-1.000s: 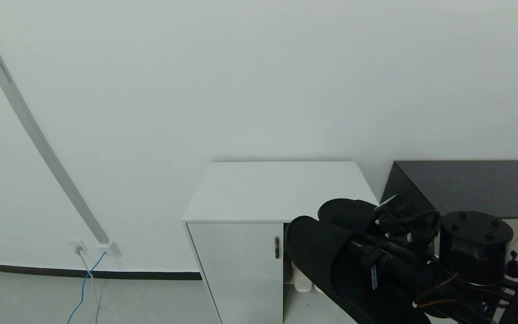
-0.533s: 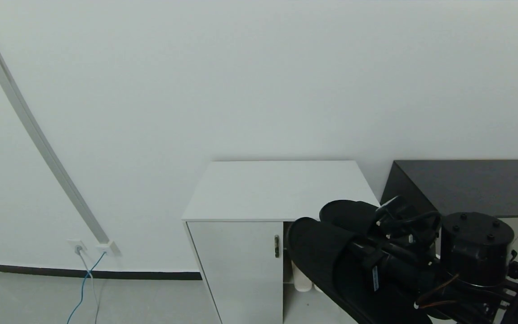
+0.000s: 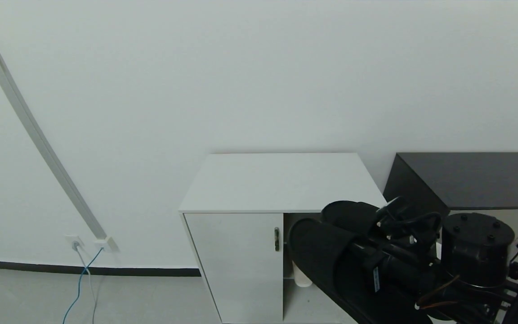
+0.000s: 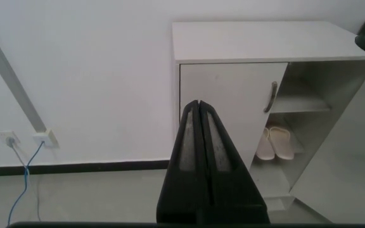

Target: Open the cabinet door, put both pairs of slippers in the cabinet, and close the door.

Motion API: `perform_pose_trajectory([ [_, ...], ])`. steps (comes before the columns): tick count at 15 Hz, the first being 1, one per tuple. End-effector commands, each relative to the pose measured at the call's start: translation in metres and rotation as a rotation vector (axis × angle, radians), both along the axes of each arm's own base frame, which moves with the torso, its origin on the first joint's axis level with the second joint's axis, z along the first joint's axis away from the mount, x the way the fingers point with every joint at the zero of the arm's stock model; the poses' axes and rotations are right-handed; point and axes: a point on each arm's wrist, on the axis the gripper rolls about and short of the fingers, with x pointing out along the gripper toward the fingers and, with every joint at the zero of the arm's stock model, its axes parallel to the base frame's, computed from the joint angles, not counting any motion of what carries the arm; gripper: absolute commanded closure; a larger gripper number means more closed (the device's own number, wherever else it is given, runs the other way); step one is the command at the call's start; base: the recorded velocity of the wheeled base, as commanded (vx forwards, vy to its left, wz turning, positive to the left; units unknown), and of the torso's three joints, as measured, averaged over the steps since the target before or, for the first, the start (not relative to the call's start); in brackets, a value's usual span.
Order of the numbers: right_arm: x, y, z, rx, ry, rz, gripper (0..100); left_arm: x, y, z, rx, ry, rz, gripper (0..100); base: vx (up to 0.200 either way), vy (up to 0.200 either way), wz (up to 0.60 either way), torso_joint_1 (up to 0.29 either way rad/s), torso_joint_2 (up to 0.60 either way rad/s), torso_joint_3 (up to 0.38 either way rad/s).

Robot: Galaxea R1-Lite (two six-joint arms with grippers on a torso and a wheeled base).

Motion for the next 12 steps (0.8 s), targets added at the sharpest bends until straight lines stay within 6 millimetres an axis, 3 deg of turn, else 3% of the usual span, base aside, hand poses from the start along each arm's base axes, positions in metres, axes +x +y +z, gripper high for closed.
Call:
perform_pose_trajectory([
  [1,-0.0003,-0.0001,-0.0004,-0.002,0.001,0.000,100,0.0001,0.0000,0.0000,0.000,0.001,0.000,100,0.000,0.000,0.00,-0.144,0.34,0.178],
  [12,-0.0017,-0.0008,-0.0018,0.008,-0.013,0.002,100,0.0001,0.0000,0.0000,0.000,0.001,0.000,100,0.000,0.000,0.00,-0.156,0.36,0.199],
])
